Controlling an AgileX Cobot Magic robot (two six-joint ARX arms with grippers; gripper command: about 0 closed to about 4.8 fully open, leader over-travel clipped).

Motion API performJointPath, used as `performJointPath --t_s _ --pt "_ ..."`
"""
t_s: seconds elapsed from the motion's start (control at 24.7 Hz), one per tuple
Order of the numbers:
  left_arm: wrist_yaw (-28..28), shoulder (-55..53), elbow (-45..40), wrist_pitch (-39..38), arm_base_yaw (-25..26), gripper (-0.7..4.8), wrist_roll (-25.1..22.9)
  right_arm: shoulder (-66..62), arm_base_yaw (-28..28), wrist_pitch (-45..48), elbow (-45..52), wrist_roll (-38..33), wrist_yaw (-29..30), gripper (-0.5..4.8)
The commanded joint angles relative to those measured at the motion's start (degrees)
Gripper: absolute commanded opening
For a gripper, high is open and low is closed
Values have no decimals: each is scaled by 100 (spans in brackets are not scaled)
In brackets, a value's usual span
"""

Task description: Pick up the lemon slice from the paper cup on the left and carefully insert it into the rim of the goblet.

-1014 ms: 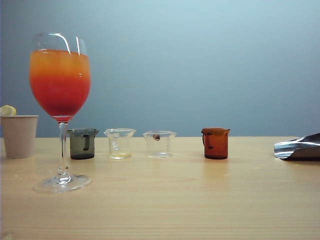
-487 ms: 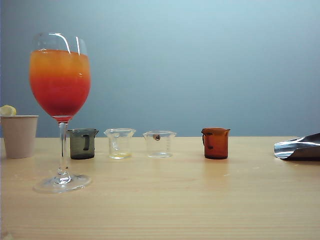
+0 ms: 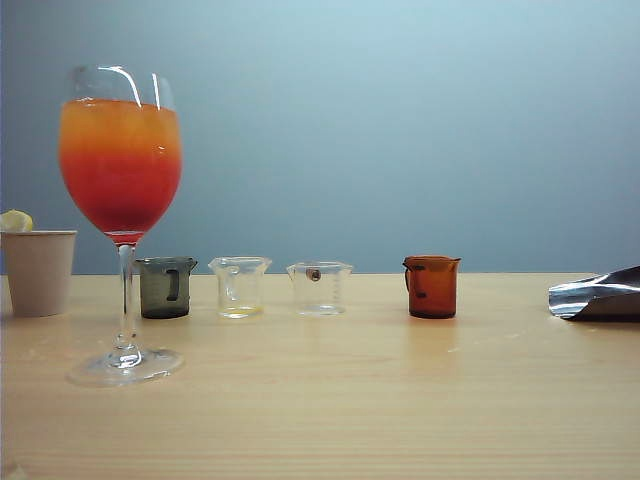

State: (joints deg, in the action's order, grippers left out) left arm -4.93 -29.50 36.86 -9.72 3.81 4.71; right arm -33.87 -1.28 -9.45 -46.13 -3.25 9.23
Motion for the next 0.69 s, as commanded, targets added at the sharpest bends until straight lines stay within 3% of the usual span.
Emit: performJointPath --t_s 0.04,0.24,0.32,0.45,0.53,0.69 --pt "-280 -625 337 378 0 -5 -20 -442 -348 72 -520 -66 90 -5" --pt "-748 -1534 579 468 256 -5 -452 -1246 -1010 118 -1032 -7 140 -5" --pt "-916 -1738 603 544 382 -5 -400 -1582 -1475 289 -1145 -323 133 -5" --pt "-1097 -2011 603 739 767 -5 -588 -1941 -2437 761 -1187 -216 -164 -5" --pt "-1202 -2275 603 841 1021 -5 -684 -2166 -2763 1117 -1198 -184 -195 -5" --pt "-2009 -2990 603 1231 1572 -5 -802 -2551 -3139 1451 -1204 -162 -120 -5"
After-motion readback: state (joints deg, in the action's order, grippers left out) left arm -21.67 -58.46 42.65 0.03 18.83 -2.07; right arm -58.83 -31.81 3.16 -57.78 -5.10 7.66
